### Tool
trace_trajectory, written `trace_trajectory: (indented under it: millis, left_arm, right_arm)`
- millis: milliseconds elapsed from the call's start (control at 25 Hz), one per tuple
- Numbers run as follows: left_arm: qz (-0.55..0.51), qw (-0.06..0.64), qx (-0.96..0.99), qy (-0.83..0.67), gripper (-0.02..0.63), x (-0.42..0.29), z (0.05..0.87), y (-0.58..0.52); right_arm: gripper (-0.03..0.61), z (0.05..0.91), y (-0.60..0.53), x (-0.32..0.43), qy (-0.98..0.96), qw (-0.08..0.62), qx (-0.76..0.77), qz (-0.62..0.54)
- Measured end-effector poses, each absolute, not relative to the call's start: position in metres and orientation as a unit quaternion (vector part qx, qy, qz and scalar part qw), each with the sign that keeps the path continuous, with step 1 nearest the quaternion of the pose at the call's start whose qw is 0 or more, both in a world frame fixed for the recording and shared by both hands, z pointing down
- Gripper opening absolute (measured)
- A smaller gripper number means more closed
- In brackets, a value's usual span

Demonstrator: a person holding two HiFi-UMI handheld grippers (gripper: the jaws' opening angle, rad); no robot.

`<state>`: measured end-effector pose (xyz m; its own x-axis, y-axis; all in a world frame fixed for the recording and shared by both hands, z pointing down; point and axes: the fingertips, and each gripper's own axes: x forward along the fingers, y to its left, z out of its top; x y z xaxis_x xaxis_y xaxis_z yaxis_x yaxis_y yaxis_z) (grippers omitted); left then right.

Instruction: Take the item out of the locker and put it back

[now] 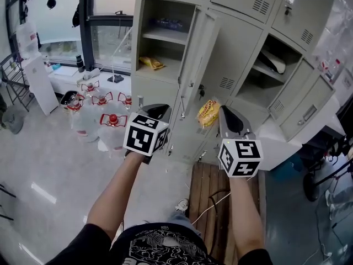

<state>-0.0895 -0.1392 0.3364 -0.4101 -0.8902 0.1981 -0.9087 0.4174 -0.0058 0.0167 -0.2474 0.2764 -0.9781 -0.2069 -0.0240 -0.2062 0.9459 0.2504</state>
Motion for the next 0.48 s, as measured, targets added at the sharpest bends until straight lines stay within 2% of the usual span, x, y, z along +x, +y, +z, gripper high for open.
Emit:
trace_trajectory:
  millis: [480]
  left_arm:
    - [0.047,0.085,0.492,-0.865,0.000,-0.114,0.337,-0.092]
  right_arm:
    - [0.025,0.278,-0.200,-0.017,-0.990,-0.004,0.041,-0.134]
